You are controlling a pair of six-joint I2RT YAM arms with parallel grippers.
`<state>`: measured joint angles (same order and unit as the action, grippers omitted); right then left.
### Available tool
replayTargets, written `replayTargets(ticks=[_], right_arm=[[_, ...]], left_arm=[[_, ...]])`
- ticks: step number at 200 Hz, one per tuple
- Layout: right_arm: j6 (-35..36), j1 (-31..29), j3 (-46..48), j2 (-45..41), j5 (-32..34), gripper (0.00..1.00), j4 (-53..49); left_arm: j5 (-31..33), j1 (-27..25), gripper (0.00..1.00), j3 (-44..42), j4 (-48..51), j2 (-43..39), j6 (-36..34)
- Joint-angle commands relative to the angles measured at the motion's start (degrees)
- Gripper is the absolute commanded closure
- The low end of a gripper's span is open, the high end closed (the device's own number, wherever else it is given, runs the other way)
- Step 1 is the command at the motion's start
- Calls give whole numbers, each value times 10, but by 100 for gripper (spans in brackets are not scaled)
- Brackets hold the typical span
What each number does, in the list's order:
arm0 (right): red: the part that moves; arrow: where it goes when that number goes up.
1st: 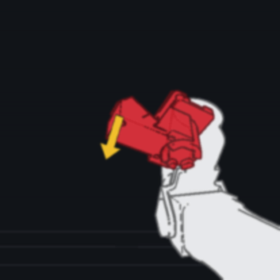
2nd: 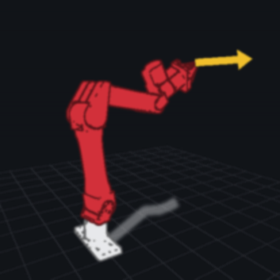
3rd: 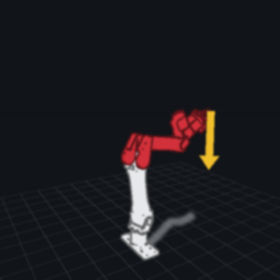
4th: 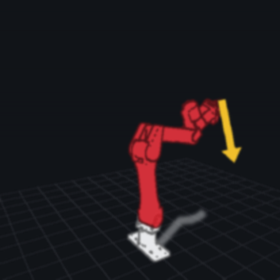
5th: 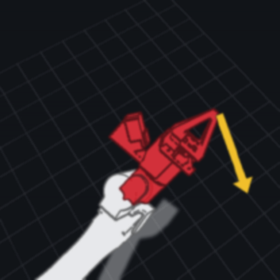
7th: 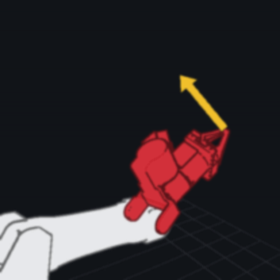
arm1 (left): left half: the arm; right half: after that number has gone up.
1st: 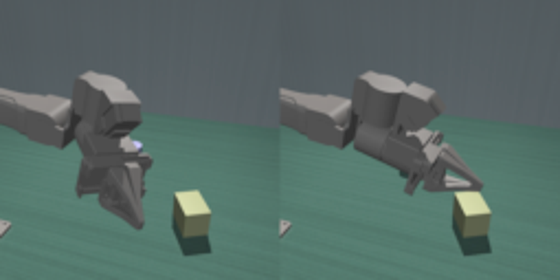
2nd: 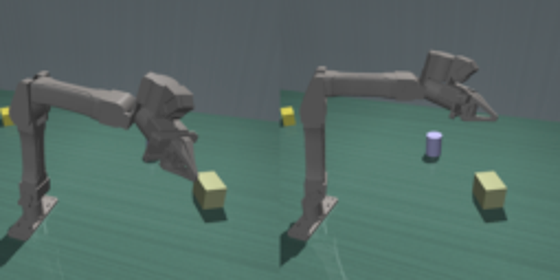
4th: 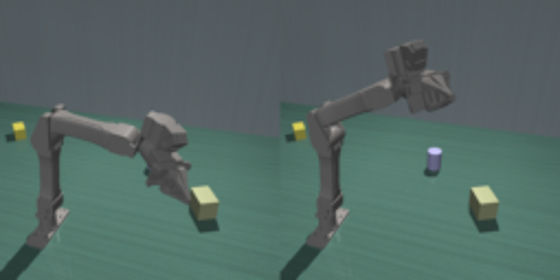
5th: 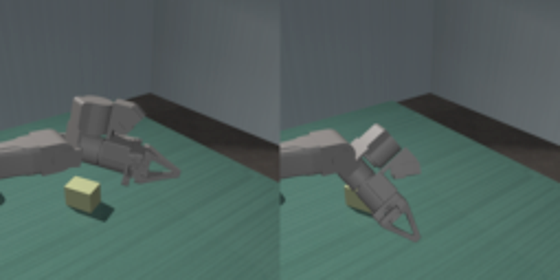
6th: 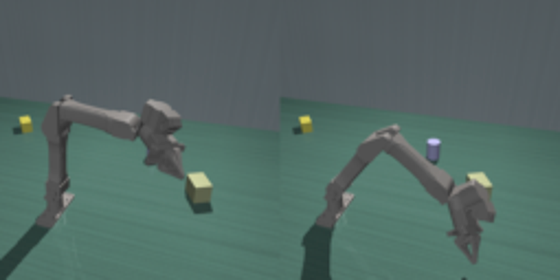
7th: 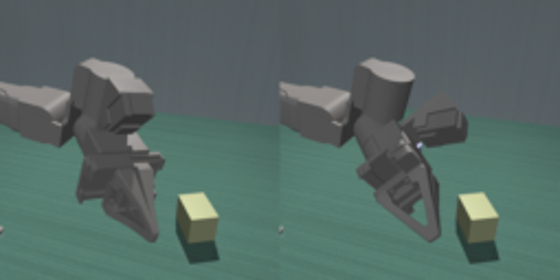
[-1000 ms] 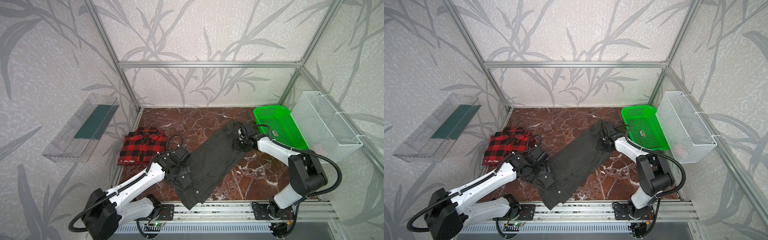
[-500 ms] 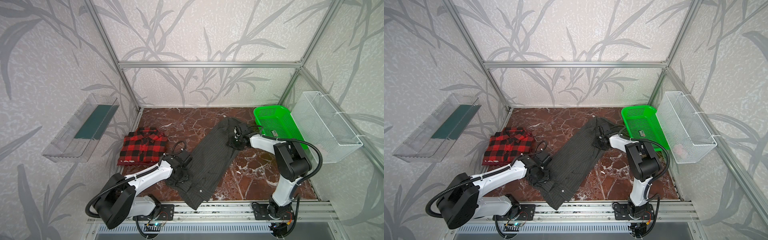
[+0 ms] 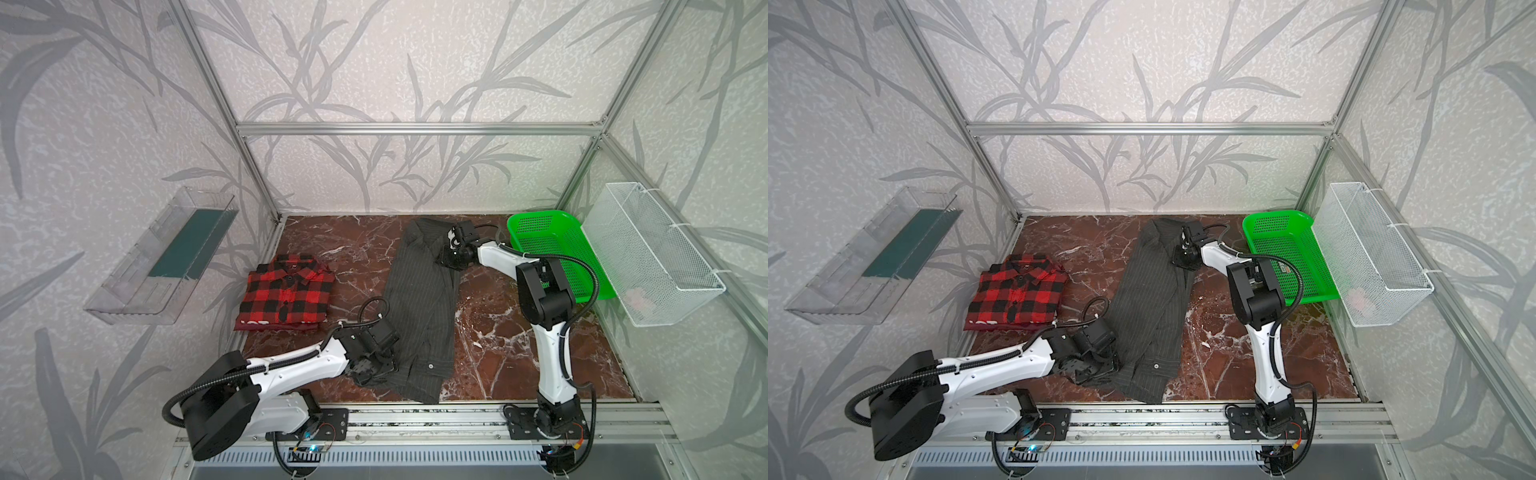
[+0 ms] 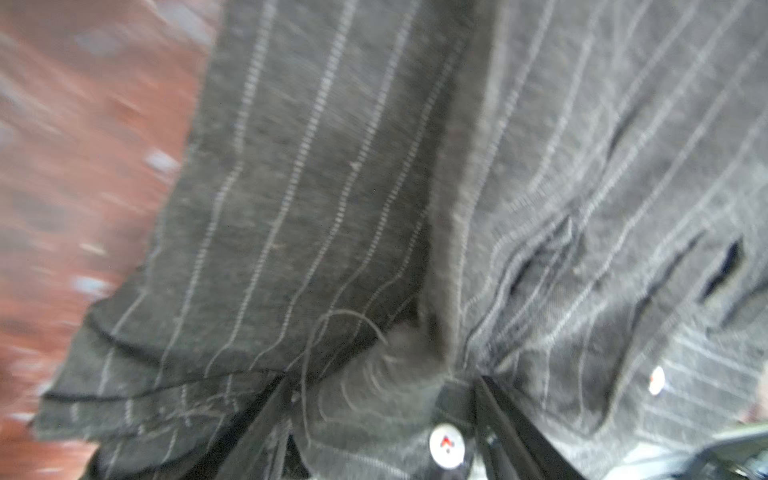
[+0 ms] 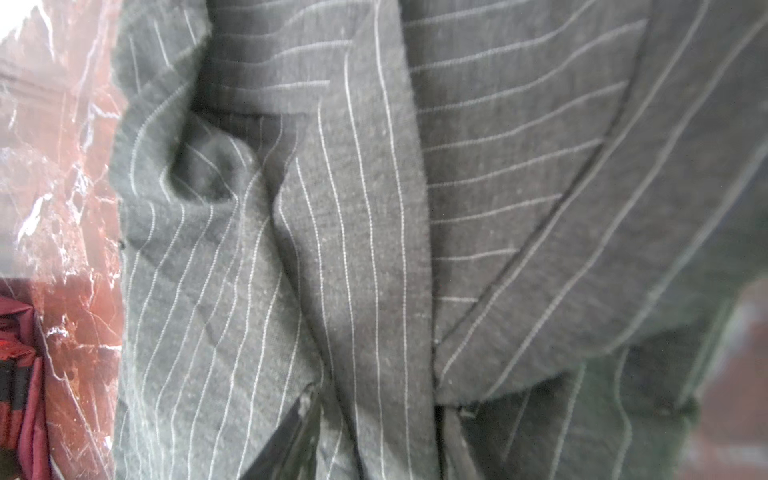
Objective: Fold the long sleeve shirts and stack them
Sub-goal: 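Release the far end and move the right gripper to the shirt's near hem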
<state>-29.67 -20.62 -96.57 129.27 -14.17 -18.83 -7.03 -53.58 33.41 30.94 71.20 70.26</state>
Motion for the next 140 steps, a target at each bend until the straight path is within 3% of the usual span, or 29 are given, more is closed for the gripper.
replayTargets(ticks=[1, 35, 70, 109, 140], right_arm=[[36, -4, -70, 27, -18, 54, -75], [59, -6, -132, 21, -30, 53, -132], [79, -29, -80, -77, 1, 49, -159], [62, -43, 121, -228, -24, 46, -103], [44, -73, 287, -346, -29, 44, -56]], left_arm=[[19, -27, 26, 23, -31, 12, 81], [40, -57, 17, 71, -37, 31, 106], [59, -69, 9, 114, 38, 6, 89], [122, -65, 7, 94, 153, -99, 56], [115, -45, 3, 49, 161, -175, 27]])
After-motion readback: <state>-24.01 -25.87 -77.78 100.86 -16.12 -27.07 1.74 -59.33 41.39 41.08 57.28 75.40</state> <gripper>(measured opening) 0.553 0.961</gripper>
